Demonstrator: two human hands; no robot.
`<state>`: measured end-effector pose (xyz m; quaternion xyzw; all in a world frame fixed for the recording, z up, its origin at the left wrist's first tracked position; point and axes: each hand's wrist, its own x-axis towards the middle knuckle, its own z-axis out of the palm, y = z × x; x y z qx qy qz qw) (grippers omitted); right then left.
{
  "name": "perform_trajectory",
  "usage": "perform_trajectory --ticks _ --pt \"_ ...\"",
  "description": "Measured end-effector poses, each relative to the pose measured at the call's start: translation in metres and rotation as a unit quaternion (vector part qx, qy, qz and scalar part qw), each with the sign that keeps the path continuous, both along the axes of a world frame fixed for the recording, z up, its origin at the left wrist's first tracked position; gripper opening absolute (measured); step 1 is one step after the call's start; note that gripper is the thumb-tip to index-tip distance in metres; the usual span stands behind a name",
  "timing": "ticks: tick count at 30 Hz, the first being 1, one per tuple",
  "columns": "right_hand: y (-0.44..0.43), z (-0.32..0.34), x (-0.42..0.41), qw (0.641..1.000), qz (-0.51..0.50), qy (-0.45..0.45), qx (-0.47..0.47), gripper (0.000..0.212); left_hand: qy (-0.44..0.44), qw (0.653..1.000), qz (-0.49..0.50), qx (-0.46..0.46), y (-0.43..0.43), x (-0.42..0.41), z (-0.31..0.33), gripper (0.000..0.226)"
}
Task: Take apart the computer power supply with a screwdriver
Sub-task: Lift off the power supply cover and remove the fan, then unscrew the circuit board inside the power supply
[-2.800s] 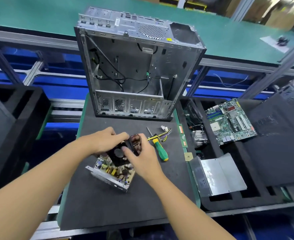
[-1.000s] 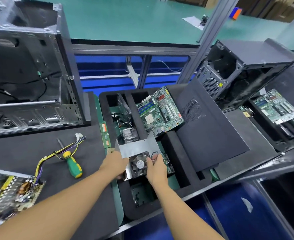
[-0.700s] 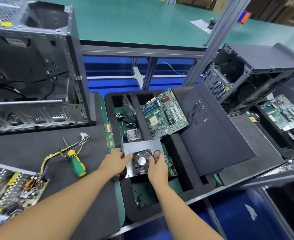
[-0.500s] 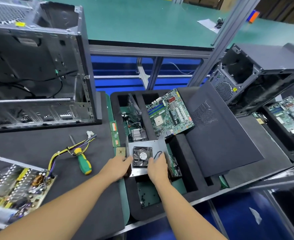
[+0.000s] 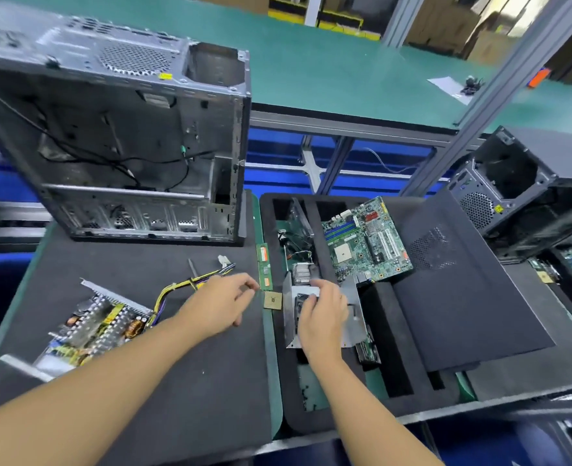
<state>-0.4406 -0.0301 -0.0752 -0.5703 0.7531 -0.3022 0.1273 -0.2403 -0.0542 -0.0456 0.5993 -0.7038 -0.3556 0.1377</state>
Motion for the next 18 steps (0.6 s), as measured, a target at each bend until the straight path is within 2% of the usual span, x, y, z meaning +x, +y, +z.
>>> perform_trajectory --ticks 4,6,7,9,11,13,16,18 --pt "-0.009 0.021 0.064 0.987 0.143 -0.053 -0.053 0.018 -0.078 0.989 -0.018 -0.123 -0.003 0.078 0.028 0.026" --pt "-0.007 0.026 0.106 0.972 0.22 -0.076 -0.022 0.018 -0.108 0.981 -0.002 -0.162 -0.003 0.126 0.032 0.032" --pt "-0.006 0.027 0.126 0.963 0.257 -0.078 0.001 0.016 -0.144 0.975 0.037 -0.163 -0.002 0.15 0.031 0.034" --pt "-0.004 0.025 0.163 0.947 0.312 -0.062 0.042 0.015 -0.204 0.961 0.141 -0.125 0.003 0.197 0.023 0.039" --pt "-0.004 0.022 0.191 0.94 0.329 -0.045 0.075 0.014 -0.166 0.965 0.195 -0.048 0.013 0.232 0.009 0.046" --pt "-0.005 0.016 0.208 0.941 0.32 -0.043 0.1 0.014 -0.112 0.974 0.195 0.038 0.023 0.253 -0.005 0.059" --pt "-0.006 0.007 0.223 0.942 0.316 -0.01 0.116 0.017 -0.085 0.968 0.187 0.145 0.035 0.263 -0.025 0.085" --pt "-0.008 -0.002 0.228 0.929 0.347 0.047 0.121 0.023 -0.09 0.969 0.146 0.177 0.041 0.259 -0.039 0.087"
